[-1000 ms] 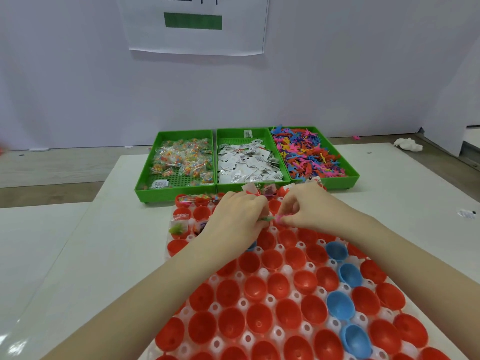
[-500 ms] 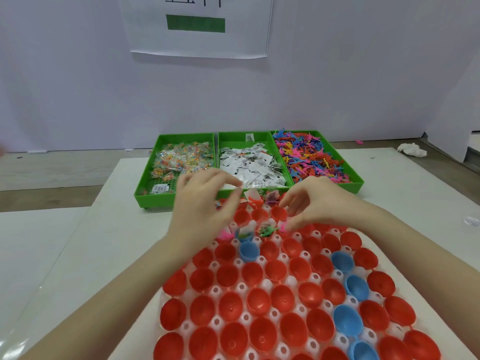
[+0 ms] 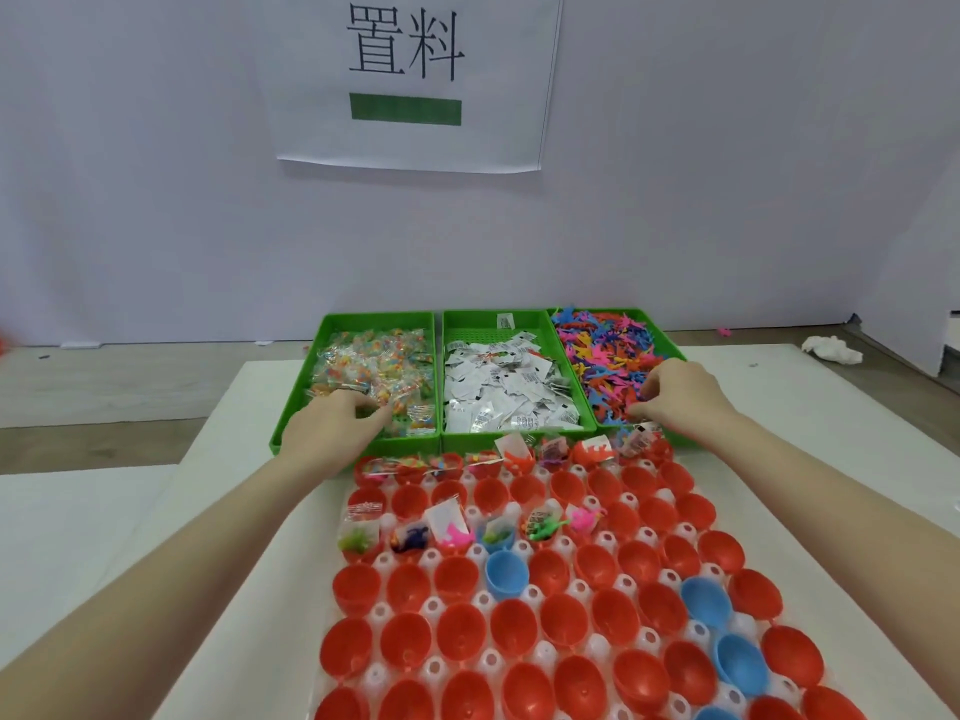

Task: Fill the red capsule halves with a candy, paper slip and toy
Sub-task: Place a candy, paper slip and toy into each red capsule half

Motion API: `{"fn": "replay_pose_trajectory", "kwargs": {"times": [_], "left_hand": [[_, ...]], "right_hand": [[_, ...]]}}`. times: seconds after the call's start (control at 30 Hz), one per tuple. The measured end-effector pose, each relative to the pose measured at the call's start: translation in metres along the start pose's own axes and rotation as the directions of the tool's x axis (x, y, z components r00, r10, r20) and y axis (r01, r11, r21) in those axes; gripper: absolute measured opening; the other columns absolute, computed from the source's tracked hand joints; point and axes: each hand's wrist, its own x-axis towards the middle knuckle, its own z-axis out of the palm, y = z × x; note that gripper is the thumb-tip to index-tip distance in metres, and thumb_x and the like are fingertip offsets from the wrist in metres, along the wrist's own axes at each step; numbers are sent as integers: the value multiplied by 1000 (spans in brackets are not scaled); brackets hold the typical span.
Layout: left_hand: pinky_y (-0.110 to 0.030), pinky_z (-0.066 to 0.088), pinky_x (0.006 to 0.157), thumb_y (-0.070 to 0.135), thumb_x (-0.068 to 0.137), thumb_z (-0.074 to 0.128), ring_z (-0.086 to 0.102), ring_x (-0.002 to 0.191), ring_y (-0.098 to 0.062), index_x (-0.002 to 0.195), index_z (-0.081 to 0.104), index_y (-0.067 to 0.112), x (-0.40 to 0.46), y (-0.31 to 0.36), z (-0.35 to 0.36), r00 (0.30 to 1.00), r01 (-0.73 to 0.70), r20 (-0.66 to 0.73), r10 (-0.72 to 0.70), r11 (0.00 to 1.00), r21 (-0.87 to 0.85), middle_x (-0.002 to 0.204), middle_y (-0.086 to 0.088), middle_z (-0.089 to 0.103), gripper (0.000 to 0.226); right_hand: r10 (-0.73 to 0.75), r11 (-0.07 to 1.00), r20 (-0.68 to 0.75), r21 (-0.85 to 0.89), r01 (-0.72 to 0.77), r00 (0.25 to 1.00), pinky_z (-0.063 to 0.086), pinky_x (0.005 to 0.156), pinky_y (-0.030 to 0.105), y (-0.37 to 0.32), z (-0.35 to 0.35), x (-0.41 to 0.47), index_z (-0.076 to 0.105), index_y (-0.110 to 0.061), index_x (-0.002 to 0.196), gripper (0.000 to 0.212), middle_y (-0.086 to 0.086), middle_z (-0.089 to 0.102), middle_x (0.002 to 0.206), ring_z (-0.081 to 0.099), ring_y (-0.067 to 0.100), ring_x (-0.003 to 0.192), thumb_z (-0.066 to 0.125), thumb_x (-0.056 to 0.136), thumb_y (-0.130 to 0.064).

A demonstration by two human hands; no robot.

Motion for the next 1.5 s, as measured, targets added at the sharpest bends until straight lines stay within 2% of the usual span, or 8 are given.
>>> {"fn": "replay_pose_trajectory", "kwargs": {"times": [0.33,0.57,0.83,0.9,0.97,1.2,1.3,1.5], "left_hand": [[-34,50,79,23,89,59,61,81,-20,116,60,15,7,7,11,997,31,-64,-36,997,-64,93,1,64,28],[-37,49,82,52,83,58,59,82,-18,105,55,19,7,6,10,999,36,9,-35,998,-51,88,4,59,40],[-28,43,61,27,72,78,56,70,-11,104,54,16,8,4,13,995,55,-65,-77,957,-287,72,5,58,42],[-25,41,59,17,74,76,53,66,-10,105,57,13,8,1,11,993,18,-104,-63,922,-386,69,4,56,36],[-22,39,58,12,74,76,48,63,-9,103,59,12,8,-1,8,986,-4,-147,-79,869,-495,68,3,51,33],[-15,41,54,18,74,76,57,82,-16,107,62,10,-4,-3,-5,961,-22,-210,-179,709,-704,93,-3,61,37],[-12,45,56,19,72,78,62,84,-18,92,67,12,-9,-2,-9,958,5,-173,-229,617,-787,84,-2,65,24],[-24,54,68,9,79,70,64,68,-17,108,56,8,-18,6,-20,949,20,-106,-296,393,-919,82,-5,61,32]], "right_hand": [[4,980,-272,193,50,962,38,65,34,-2,-1,9,49,-4,86,5,10,57,86,50,24,80,52,90,-6],[85,886,-135,463,-13,987,48,59,33,-20,-7,5,57,-6,103,29,13,57,116,53,21,63,38,87,7],[16,876,171,472,-96,985,27,51,25,-49,-8,5,48,-7,66,30,11,45,69,30,14,52,33,89,5],[13,878,188,468,-101,982,20,50,28,-58,-6,4,56,11,84,25,6,34,116,24,14,51,31,84,10],[-28,888,235,453,-83,972,20,49,26,-68,-5,2,50,2,69,16,15,40,75,23,14,53,39,80,7],[-209,972,160,146,186,965,53,65,34,-97,20,-6,63,-3,68,41,12,71,85,65,25,75,69,74,-43],[-177,984,177,1,180,968,34,47,25,-106,26,-10,50,-12,58,43,0,46,53,46,17,51,72,70,-46],[-143,970,158,220,106,977,53,75,35,-105,27,-6,70,3,83,24,16,70,96,65,24,86,72,75,-20]]}}
